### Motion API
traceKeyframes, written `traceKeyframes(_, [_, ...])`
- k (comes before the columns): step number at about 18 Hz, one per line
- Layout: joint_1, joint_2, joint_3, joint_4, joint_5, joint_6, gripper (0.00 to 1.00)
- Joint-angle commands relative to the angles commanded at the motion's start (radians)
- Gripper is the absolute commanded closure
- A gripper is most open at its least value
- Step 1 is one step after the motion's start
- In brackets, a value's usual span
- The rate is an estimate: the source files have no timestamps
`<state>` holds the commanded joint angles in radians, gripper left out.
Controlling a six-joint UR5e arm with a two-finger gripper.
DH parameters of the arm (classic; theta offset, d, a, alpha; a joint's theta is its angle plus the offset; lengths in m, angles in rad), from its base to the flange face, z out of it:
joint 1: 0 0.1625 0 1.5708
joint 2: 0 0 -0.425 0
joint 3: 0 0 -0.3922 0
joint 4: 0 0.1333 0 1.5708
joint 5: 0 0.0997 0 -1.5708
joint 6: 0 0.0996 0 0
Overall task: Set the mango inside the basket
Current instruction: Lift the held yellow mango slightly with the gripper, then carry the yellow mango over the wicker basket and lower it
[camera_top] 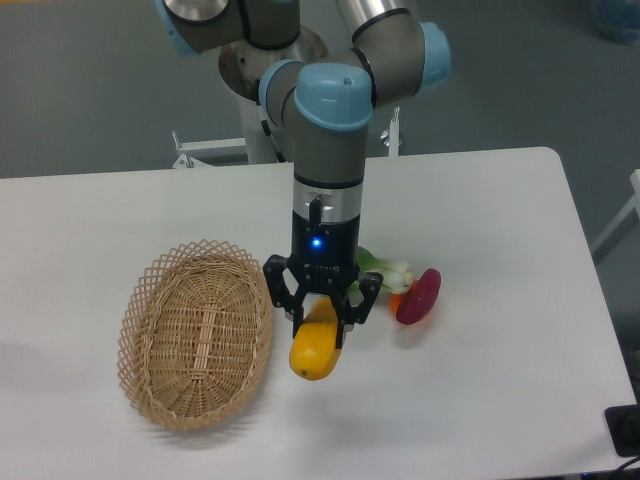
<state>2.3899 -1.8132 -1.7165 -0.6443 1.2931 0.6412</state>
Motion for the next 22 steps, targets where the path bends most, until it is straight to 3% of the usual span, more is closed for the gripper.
traceKeyframes(4, [0.000, 0.014, -0.028, -0.002, 0.002, 0.031, 0.52])
traceKeyframes(8, [0.000, 0.051, -0.101, -0.002, 0.002, 0.043, 0.52])
traceKeyframes(12, [-0.014, 0.060, -0.120, -0.005, 0.011, 0.031, 0.52])
traceKeyframes(17, [-0.129, 0.045, -0.172, -0.006, 0.181, -0.001, 0.52])
traceKeyframes(22, [-0.202, -0.005, -0.175, -0.005, 0.199, -0.104, 0.52])
